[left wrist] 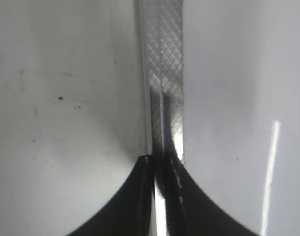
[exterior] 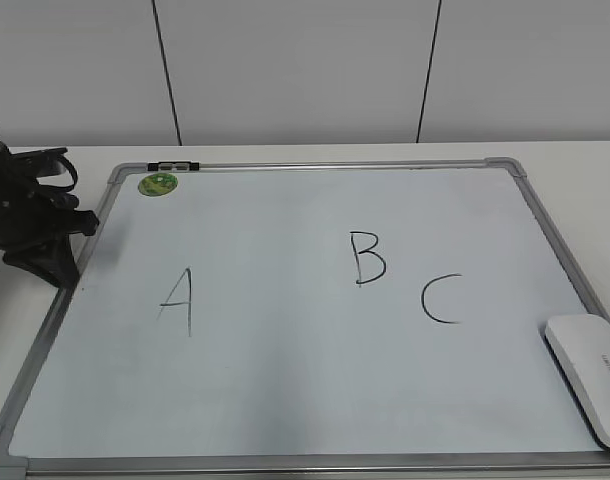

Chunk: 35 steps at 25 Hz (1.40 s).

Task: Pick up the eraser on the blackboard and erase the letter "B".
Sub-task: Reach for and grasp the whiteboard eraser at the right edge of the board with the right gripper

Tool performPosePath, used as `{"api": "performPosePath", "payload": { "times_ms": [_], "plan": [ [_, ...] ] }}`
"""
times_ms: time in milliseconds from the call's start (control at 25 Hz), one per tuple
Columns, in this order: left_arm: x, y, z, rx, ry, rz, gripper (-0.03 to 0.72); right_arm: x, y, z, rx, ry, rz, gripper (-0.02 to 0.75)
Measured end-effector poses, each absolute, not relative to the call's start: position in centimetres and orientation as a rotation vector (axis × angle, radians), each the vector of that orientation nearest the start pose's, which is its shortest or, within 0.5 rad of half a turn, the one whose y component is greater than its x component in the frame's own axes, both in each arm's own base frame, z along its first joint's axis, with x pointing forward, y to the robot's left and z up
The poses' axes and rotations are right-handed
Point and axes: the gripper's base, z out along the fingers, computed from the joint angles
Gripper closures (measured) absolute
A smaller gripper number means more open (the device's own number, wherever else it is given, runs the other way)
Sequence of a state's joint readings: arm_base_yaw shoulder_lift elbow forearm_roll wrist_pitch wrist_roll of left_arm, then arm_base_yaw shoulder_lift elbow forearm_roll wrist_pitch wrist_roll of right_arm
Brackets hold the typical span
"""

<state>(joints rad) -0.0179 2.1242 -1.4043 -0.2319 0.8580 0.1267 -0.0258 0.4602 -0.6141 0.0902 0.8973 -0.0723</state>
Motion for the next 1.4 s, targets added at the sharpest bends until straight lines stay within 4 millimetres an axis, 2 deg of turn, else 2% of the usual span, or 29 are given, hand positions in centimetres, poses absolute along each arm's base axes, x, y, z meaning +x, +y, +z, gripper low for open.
{"api": "performPosePath", "payload": {
  "times_ms": [240, 440, 640, 840, 1080, 1400],
  "plan": [
    [40.4, -2.3, 12.3, -0.001, 3.040, -0.269, 0.656, 11.0, 0.4, 29.4, -0.036, 2.382, 0.058, 0.148],
    [40.4, -2.3, 12.3, 0.000, 3.041, -0.270, 0.656, 13.9, 0.6, 27.1, -0.151, 2.562, 0.083, 0.092],
    [40.4, -2.3, 12.3, -0.002, 3.041, -0.271, 0.656, 16.4, 0.8, 24.9, -0.184, 2.696, 0.132, 0.077],
    [40.4, -2.3, 12.3, -0.002, 3.042, -0.272, 0.657, 19.3, 0.6, 22.4, -0.180, 2.773, 0.134, 0.077],
    [40.4, -2.3, 12.3, -0.002, 3.042, -0.272, 0.657, 21.4, 0.5, 19.9, -0.204, 2.802, 0.114, 0.077],
    [40.4, -2.3, 12.3, -0.002, 3.042, -0.272, 0.657, 23.7, 0.3, 18.1, -0.214, 2.834, 0.106, 0.077]
  ]
}}
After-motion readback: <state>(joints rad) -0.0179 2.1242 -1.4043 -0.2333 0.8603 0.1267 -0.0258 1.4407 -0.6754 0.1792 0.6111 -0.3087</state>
